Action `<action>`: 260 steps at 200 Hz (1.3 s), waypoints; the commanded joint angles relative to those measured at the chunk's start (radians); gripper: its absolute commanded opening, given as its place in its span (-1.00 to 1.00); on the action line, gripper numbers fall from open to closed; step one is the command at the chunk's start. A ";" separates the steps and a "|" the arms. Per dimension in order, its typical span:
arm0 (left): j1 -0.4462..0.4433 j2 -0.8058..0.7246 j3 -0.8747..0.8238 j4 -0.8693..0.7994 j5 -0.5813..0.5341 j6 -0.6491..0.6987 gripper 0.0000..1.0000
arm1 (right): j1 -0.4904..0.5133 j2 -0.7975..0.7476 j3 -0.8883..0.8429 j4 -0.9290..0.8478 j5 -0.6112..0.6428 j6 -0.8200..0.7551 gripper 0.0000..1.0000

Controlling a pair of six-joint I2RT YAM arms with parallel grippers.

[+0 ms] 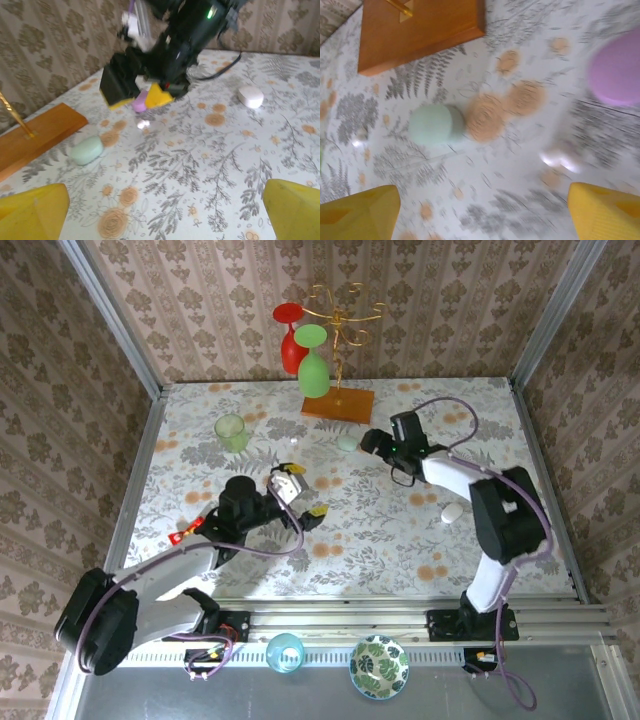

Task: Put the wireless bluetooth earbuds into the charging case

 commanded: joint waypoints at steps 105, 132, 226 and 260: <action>-0.053 0.187 0.101 0.125 0.033 0.050 1.00 | -0.155 -0.643 -0.502 -0.429 0.469 0.091 0.59; -0.054 0.192 0.105 0.127 0.033 0.050 1.00 | -0.158 -0.626 -0.525 -0.393 0.412 0.081 0.57; -0.056 0.184 0.089 0.133 0.022 0.043 1.00 | -0.158 -0.458 -0.509 -0.277 0.337 0.060 0.29; -0.057 0.187 0.089 0.136 0.020 0.045 1.00 | -0.158 -0.408 -0.503 -0.270 0.334 0.053 0.16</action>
